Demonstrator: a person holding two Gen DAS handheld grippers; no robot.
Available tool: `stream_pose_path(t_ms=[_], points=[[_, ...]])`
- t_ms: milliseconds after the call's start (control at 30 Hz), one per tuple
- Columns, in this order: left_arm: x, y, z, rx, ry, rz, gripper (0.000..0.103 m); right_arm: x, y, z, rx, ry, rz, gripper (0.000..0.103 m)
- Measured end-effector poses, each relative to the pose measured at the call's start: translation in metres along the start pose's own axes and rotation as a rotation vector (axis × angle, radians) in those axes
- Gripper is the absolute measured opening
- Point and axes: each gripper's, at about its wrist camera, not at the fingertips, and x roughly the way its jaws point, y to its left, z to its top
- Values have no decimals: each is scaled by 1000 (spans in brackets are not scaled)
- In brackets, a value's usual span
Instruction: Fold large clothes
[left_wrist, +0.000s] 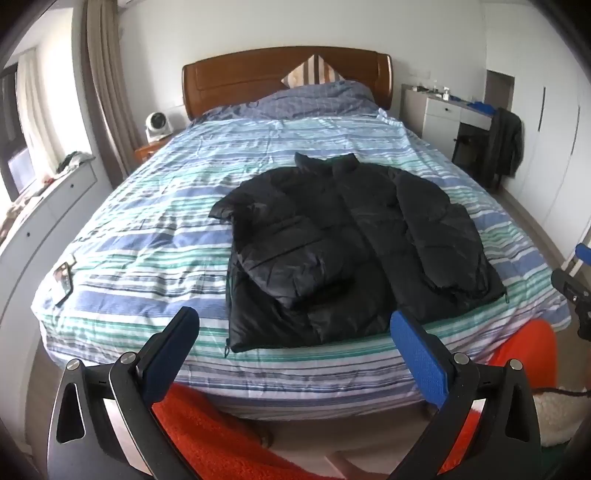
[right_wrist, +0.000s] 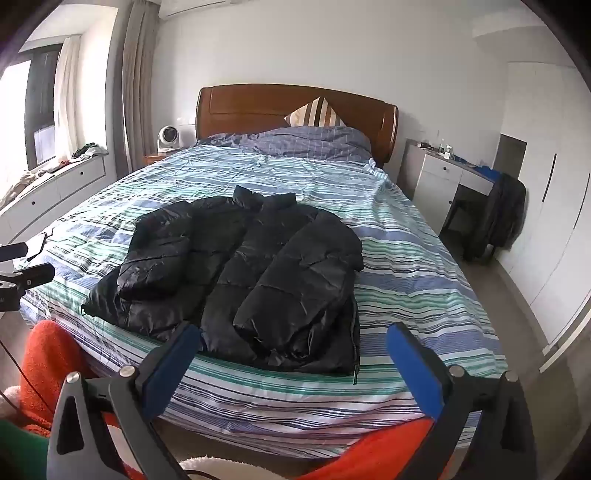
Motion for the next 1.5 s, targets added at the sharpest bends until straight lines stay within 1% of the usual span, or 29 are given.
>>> stream_pose_path(t_ms=[200, 300, 467, 1000, 1500], points=[[6, 6, 1, -16, 2, -8, 103, 1, 0, 0, -2, -2, 1, 103], [-6, 12, 2, -16, -2, -11, 103, 1, 1, 2, -4, -8, 1, 103], [1, 5, 3, -24, 1, -14, 103, 3, 2, 3, -5, -10, 2, 103], [2, 5, 2, -21, -1, -17, 103, 3, 4, 5, -20, -8, 1, 103], [5, 8, 2, -24, 15, -7, 103, 6, 6, 4, -24, 1, 5, 103]])
